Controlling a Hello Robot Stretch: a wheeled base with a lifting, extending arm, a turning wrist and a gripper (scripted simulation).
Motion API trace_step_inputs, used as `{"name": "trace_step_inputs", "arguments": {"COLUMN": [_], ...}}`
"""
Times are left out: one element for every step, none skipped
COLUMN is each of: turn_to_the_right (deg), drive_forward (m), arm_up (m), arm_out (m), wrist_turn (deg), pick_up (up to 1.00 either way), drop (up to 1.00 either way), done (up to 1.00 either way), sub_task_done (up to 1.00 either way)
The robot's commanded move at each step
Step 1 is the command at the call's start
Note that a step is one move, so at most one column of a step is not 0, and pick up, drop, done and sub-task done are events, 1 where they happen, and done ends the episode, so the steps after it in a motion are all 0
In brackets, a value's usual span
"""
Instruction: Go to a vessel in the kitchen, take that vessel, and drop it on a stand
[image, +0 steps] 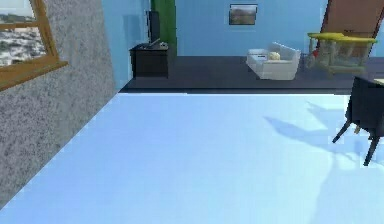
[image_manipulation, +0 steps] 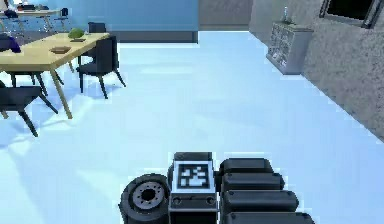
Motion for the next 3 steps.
{"name": "trace_step_inputs", "arguments": {"turn_to_the_right": [0.0, 0.0, 0.0], "drive_forward": [1.00, 1.00, 1.00], "arm_up": [0.00, 0.00, 0.00], "arm_out": [0.00, 0.00, 0.00], "wrist_turn": [0.0, 0.0, 0.0], "pick_up": [0.00, 0.00, 0.00], "drop": [0.00, 0.00, 0.00], "done": [0.00, 0.00, 0.00], "sub_task_done": [0.00, 0.00, 0.00]}}
